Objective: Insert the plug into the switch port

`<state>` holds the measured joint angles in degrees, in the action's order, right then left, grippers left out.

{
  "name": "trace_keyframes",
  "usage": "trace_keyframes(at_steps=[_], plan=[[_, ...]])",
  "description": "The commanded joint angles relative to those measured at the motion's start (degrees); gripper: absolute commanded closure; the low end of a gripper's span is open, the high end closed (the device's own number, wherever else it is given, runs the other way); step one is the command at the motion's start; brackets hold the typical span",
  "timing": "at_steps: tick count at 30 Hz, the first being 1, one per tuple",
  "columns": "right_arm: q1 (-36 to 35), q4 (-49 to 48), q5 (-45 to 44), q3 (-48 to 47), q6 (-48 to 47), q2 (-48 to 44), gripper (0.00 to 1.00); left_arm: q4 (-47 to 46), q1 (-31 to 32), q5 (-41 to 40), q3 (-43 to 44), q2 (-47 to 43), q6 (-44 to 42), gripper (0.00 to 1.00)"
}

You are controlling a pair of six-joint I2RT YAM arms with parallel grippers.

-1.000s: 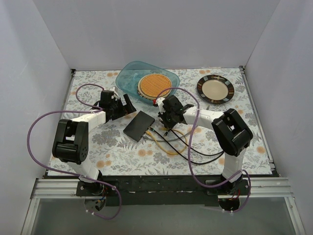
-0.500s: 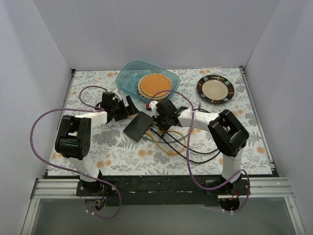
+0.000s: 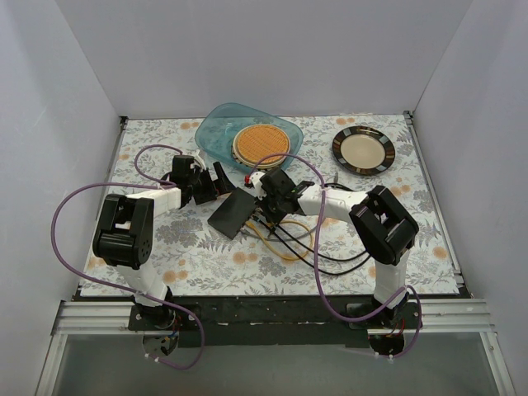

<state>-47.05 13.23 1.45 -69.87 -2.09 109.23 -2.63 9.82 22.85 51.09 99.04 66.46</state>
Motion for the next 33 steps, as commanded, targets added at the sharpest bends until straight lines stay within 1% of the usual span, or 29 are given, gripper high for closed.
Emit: trace_keyframes(at_steps=[1,17,20,27,33], plan=[[-1.12,5.75,2.59,0.87,3.04,0.81,0.99,-0.62,-0.33,0.7,-0.55,-0.34,-0.19,0.05],[-1.03,14.27,1.1,-5.1,6.74,5.64,0.99,-2.55,-0.33,1.67,-1.78,-2.89,-0.19,0.06],[-0.77,16.38,-0.57,-6.25,7.97,6.34,0.99,-2.99,-0.33,1.93,-2.05,-3.24,-0.27,0.07],[0.47,14.8,-0.57,-5.46,8.77,5.29,0.99,-4.4,-0.33,3.25,-2.4,-3.68,-0.28,0.06],[0.47,14.01,1.09,-6.16,7.8,6.61,0.99,-5.71,-0.33,4.48,-2.75,-3.51,-0.45,0.07]])
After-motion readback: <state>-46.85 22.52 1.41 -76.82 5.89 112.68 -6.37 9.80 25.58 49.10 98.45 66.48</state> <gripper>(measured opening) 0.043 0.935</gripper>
